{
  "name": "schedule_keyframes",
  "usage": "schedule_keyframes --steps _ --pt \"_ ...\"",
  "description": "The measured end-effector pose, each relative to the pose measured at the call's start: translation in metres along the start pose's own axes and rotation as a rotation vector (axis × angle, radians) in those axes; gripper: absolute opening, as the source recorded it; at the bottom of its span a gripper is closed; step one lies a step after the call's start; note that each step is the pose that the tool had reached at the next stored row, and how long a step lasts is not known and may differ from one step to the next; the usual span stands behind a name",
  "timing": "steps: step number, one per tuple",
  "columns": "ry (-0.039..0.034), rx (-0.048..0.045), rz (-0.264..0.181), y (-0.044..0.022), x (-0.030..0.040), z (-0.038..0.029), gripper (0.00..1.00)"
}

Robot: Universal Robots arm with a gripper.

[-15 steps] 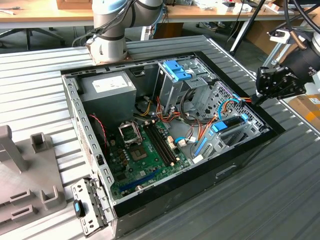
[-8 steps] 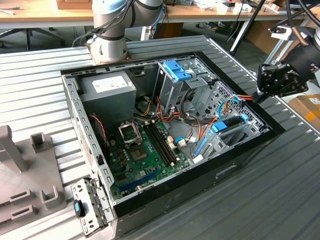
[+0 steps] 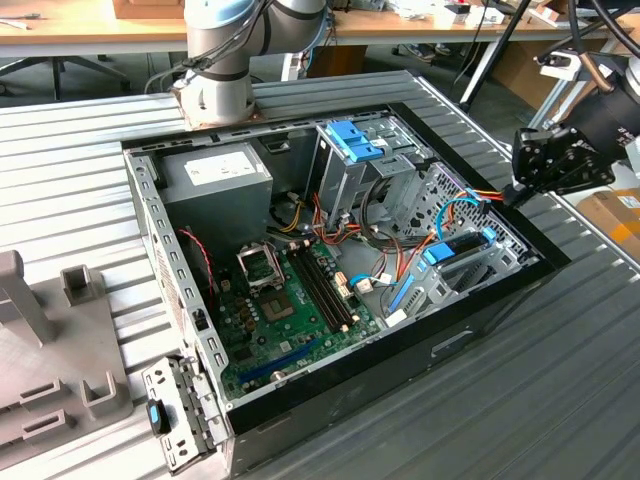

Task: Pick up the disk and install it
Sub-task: 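Insert the first disk wire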

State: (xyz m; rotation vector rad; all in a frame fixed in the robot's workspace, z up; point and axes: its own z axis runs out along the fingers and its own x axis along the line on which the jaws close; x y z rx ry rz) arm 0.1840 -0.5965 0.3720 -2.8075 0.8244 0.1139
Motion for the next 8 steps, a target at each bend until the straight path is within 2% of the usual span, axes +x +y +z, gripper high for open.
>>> schedule_keyframes --steps 3,6,8 --pt "0.0024 0.0026 0.012 0.0013 -0.0020 -0.0001 0.16" --pt "0.0152 0.0119 0.081 0.0014 -0.0021 0.0000 0.16" --pt "0.0214 0.0164 0.113 0.0014 -0.0021 0.0001 0.16"
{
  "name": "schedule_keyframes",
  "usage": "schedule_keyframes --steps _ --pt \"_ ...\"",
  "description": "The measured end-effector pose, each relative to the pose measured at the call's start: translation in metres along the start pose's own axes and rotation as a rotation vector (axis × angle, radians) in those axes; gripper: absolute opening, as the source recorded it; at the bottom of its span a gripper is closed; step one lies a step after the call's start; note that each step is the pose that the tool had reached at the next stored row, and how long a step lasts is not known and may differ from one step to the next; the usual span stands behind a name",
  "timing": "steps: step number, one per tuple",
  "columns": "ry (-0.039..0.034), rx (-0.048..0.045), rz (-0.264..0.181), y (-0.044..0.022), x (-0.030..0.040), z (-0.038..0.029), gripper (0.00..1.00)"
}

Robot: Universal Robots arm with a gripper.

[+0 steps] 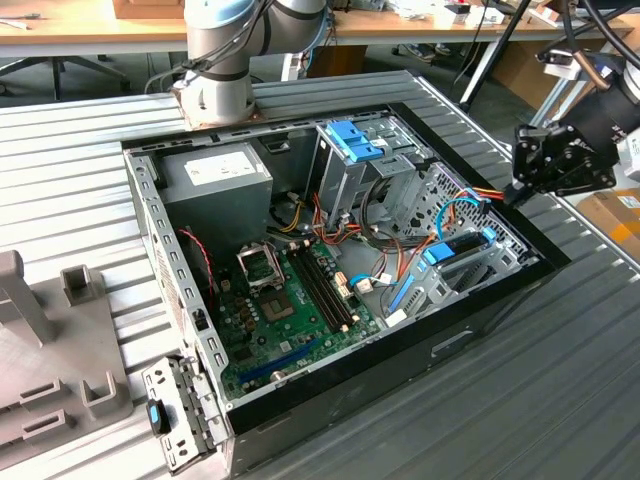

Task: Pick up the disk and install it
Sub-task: 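Insert the first disk wire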

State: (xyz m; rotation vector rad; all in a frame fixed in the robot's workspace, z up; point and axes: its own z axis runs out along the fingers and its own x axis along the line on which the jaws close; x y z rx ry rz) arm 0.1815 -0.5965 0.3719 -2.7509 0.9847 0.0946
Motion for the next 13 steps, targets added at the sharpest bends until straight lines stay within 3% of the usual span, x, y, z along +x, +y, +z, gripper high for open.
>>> schedule_keyframes --steps 3,13 --pt "0.0122 0.0084 0.064 0.0006 -0.0005 0.0005 0.16" --pt "0.0238 0.0121 0.107 0.0061 -0.0074 0.0003 0.16"
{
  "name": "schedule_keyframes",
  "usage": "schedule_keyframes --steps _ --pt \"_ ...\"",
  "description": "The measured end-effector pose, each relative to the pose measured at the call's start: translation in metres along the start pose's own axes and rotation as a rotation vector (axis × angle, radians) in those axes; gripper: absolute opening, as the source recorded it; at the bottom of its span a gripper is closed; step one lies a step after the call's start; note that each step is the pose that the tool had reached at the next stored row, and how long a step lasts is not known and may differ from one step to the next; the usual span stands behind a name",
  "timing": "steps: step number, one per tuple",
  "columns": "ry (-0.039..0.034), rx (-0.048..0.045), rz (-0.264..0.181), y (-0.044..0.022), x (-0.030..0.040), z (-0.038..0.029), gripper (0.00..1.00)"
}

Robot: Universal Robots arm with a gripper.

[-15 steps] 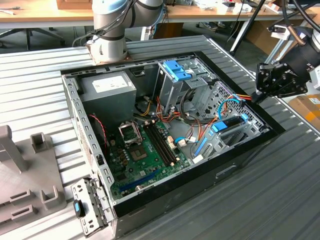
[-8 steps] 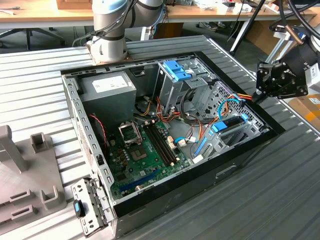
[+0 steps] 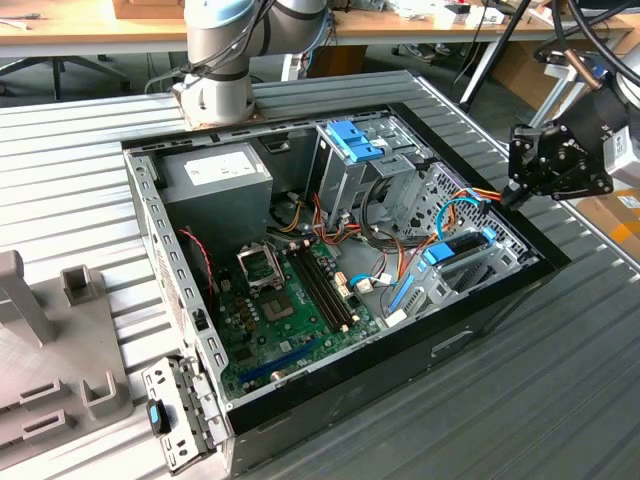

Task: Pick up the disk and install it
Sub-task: 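Insert the first disk wire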

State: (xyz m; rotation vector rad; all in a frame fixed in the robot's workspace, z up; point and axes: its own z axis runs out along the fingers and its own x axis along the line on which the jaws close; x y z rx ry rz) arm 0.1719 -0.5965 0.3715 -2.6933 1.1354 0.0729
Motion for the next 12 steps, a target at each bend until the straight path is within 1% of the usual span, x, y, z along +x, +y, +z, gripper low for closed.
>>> schedule_keyframes --steps 2,6,7,11,12 --pt "0.0033 0.0030 0.016 -0.0002 -0.0004 -0.0021 0.16" --pt "0.0101 0.0076 0.047 0.0004 -0.0011 -0.0023 0.16" --pt "0.0137 0.0101 0.067 0.0004 -0.0011 -0.0023 0.16" --pt "0.0217 0.0158 0.110 0.0004 -0.0011 -0.0023 0.16" --pt "0.0248 0.0181 0.127 0.0005 -0.0011 -0.0023 0.16"
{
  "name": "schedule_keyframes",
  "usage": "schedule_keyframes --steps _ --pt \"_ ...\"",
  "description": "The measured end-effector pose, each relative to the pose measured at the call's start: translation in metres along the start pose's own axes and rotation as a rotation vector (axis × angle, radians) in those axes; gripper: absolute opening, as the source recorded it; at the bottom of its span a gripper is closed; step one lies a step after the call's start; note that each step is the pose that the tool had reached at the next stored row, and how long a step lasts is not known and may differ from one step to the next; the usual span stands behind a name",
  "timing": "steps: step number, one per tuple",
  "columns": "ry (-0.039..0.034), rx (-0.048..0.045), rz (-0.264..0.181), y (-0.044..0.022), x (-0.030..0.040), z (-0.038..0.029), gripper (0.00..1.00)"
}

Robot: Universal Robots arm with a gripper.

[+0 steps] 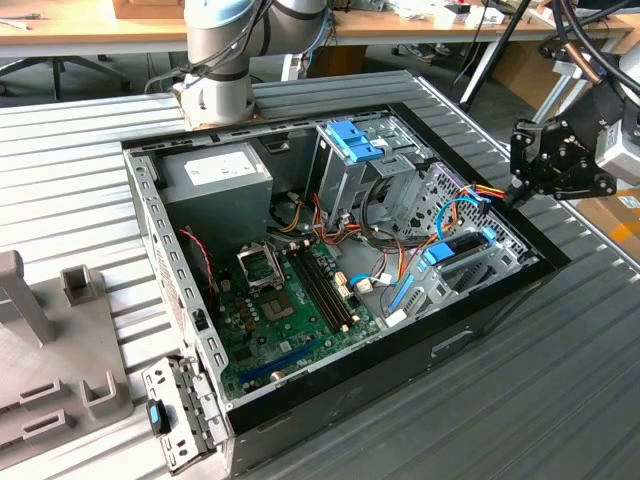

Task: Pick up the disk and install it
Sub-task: 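Insert the first disk wire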

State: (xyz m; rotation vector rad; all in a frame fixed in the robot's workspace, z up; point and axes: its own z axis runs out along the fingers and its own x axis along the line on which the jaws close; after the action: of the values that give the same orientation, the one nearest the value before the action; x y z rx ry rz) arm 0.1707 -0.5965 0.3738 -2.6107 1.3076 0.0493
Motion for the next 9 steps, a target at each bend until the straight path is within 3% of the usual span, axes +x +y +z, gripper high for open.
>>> schedule_keyframes --steps 2,9 --pt "0.0030 0.0020 0.016 0.0000 0.0000 -0.0001 0.16" --pt "0.0032 0.0022 0.017 0.0000 0.0000 0.0000 0.16"
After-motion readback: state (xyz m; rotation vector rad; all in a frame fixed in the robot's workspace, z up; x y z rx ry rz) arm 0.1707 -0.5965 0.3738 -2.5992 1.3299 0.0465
